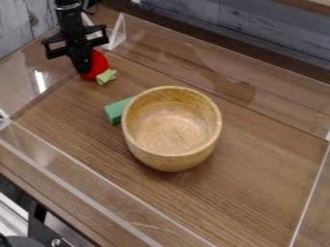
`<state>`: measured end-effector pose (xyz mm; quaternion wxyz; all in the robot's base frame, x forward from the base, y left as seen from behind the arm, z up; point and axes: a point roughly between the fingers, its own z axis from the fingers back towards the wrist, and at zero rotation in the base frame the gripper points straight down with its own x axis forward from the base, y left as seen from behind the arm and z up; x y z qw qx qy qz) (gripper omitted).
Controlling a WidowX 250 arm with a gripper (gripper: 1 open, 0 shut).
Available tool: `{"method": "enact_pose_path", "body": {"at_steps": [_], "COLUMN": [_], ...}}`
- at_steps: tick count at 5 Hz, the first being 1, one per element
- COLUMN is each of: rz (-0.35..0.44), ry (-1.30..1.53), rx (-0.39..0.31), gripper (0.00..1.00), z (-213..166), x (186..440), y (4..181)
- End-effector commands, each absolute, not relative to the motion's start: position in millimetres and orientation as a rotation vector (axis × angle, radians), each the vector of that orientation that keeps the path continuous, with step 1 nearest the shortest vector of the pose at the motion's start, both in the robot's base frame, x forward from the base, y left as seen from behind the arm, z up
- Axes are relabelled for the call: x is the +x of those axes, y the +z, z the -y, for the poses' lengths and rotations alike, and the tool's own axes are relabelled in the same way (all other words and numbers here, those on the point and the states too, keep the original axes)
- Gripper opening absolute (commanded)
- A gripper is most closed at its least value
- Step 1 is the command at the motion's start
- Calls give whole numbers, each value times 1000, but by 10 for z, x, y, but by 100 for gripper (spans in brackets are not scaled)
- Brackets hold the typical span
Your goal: Move the red object to the right side of the table
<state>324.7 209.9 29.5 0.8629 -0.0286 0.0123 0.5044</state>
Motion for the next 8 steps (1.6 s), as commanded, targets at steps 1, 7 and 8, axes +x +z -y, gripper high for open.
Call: {"method": "enact_pose_path", "body": {"at_steps": [1,7,8], "rz": [24,-7,-12], "ry": [1062,1063,1064], "rx": [-54,-45,-42], "gripper": [0,0,0], "z": [-2107,-2055,-2052], "x": [3374,3484,3487], "y": [320,112,107]}}
